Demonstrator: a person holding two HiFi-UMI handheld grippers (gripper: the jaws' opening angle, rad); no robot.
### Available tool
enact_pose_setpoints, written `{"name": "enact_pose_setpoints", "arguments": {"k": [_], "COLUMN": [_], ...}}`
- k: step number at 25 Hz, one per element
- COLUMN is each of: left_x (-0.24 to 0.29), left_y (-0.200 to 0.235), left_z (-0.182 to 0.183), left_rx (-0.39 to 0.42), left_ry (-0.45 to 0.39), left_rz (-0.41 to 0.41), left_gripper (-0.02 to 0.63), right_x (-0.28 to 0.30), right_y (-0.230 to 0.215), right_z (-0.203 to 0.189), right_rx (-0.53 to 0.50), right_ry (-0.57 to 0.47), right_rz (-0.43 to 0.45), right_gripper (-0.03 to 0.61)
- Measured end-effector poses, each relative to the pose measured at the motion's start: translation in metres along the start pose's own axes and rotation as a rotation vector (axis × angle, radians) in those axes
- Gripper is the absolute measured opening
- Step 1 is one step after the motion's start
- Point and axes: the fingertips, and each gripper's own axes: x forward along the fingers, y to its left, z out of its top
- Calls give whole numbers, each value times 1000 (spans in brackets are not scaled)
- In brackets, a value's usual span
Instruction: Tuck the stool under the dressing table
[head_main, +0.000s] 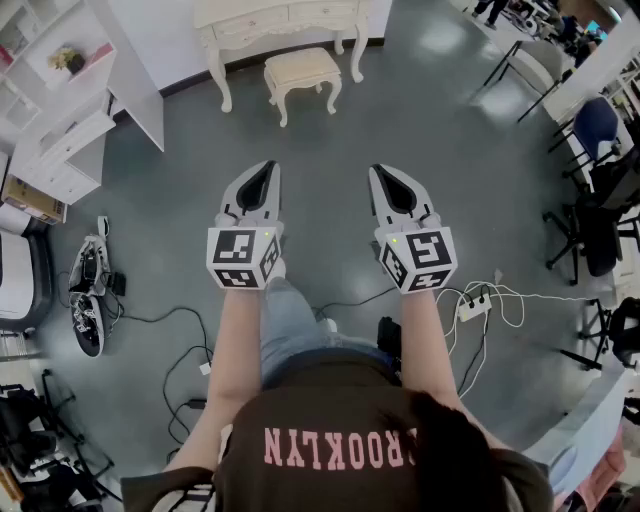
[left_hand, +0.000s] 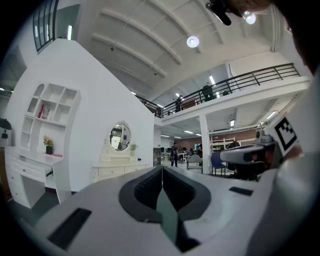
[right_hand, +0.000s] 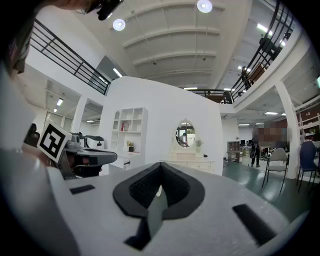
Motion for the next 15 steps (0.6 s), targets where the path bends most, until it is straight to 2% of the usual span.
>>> {"name": "enact_pose_setpoints", "arguments": {"k": [7,15], "left_x": [12,80], "left_y": [14,64], "left_z": [-4,-8], "left_rx": [12,2], "left_ry": [3,14], "left_rz": [7,15], "left_gripper": [6,6], "right_x": [20,97], "right_y": [-1,-33], "right_z": [-7,-12], "right_rx": [-10,41], "right_ry": [12,13], "right_rz": [12,-7], "right_gripper": [-2,-2]}}
